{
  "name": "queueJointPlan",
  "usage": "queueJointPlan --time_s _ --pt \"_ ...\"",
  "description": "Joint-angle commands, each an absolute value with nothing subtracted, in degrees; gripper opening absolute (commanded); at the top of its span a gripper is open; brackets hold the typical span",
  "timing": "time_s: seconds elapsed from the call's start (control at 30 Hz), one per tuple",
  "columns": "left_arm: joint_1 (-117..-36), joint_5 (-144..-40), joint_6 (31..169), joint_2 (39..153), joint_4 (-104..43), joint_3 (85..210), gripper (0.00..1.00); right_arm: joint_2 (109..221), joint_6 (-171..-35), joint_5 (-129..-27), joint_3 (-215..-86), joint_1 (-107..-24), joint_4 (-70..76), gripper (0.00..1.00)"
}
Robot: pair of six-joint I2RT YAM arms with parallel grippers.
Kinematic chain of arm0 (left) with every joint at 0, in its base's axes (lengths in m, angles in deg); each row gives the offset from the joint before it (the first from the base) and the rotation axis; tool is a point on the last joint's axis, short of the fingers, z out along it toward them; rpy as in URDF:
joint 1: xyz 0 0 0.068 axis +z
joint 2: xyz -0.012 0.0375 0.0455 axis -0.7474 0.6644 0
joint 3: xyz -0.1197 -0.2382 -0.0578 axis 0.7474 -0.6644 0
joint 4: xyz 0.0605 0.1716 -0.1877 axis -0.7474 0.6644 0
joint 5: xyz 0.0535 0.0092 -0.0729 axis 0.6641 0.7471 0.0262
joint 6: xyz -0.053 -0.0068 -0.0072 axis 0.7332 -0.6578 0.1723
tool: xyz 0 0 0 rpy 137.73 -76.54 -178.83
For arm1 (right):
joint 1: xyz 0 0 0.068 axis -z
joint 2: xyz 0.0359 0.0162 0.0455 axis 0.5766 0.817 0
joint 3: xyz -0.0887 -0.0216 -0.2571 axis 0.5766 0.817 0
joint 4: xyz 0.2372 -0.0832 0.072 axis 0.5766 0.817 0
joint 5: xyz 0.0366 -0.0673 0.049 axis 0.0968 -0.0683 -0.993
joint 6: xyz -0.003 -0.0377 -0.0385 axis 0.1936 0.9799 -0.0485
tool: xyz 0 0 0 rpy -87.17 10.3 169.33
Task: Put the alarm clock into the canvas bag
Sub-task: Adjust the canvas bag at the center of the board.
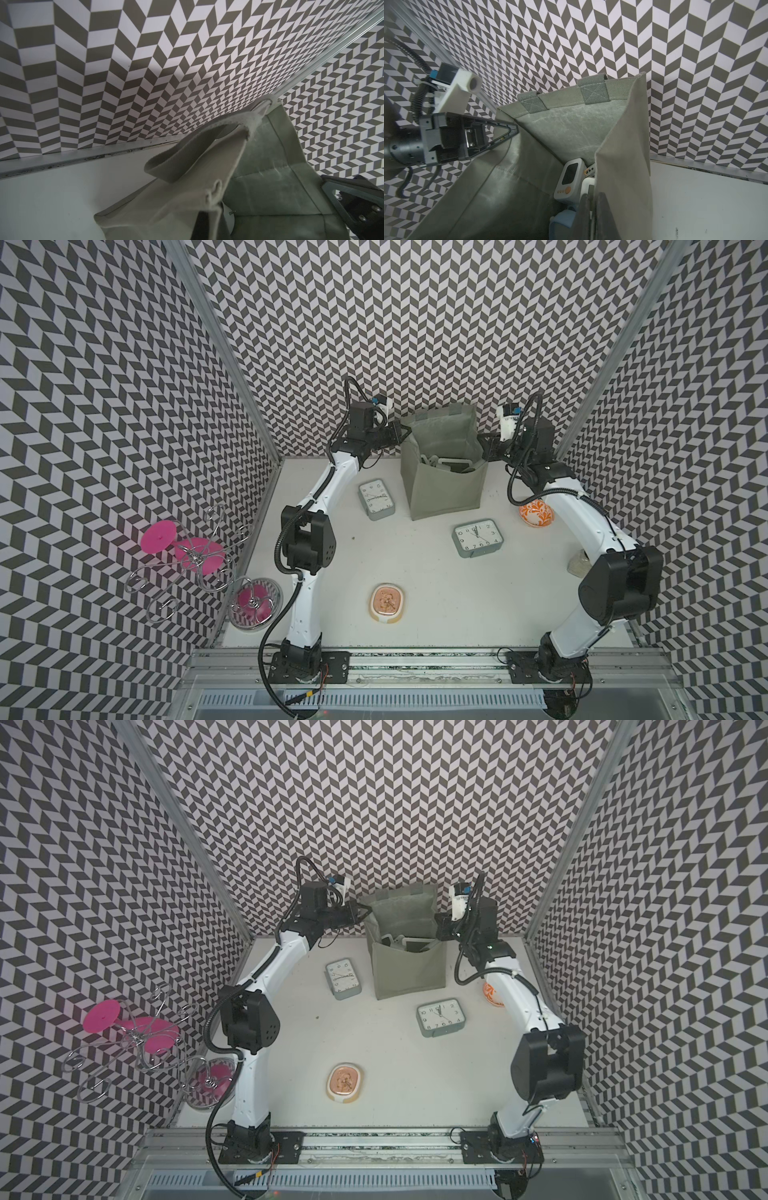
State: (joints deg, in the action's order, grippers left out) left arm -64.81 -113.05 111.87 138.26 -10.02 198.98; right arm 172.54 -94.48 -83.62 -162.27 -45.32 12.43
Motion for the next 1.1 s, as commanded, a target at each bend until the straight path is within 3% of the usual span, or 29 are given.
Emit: queueJointPlan --time_s 0.0,0.4,0.43,0.53,0.6,0.7,0.83,0.87,1.0,1.07 --pt "-63.75 -113.60 110.67 138.82 -20.04 201.74 0.00 168.52 -94.27 -81.68 -161.34 -45.76 6.22 0.00" --pt "-63.09 -115.41 111.34 144.49 -20.65 202.15 0.00 171.10 -93.70 -82.78 -159.13 -45.69 6.94 0.00" --pt "-63.04 -115.37 111.29 144.49 -20.73 202.05 0.02 171.16 -93.70 -82.93 -159.12 -45.72 6.93 0.00" --pt "-62.82 -115.31 111.36 144.36 -20.73 201.62 0.21 171.26 -93.64 -83.35 -159.12 -45.60 7.28 0.07" --pt "-62.61 -115.00 111.09 144.04 -20.29 201.34 0.41 171.26 -93.64 -83.57 -159.12 -45.58 7.65 0.21" --pt "-62.28 -114.20 109.65 142.81 -18.96 201.01 0.57 170.76 -93.78 -83.03 -159.22 -45.49 8.95 0.55" --pt "-61.77 -112.69 107.38 138.89 -18.25 198.07 0.74 168.17 -93.79 -82.18 -157.82 -45.15 10.11 0.82" --pt "-61.66 -111.99 106.90 137.10 -18.59 196.21 0.77 167.03 -93.90 -81.93 -157.05 -44.99 10.29 0.99" --pt "-61.21 -108.84 105.87 128.43 -22.72 185.26 0.96 161.15 -94.95 -81.45 -152.41 -43.70 10.41 0.99" --pt "-60.81 -107.15 105.38 123.92 -24.35 179.68 0.99 157.78 -95.88 -81.76 -149.18 -42.87 9.82 0.99"
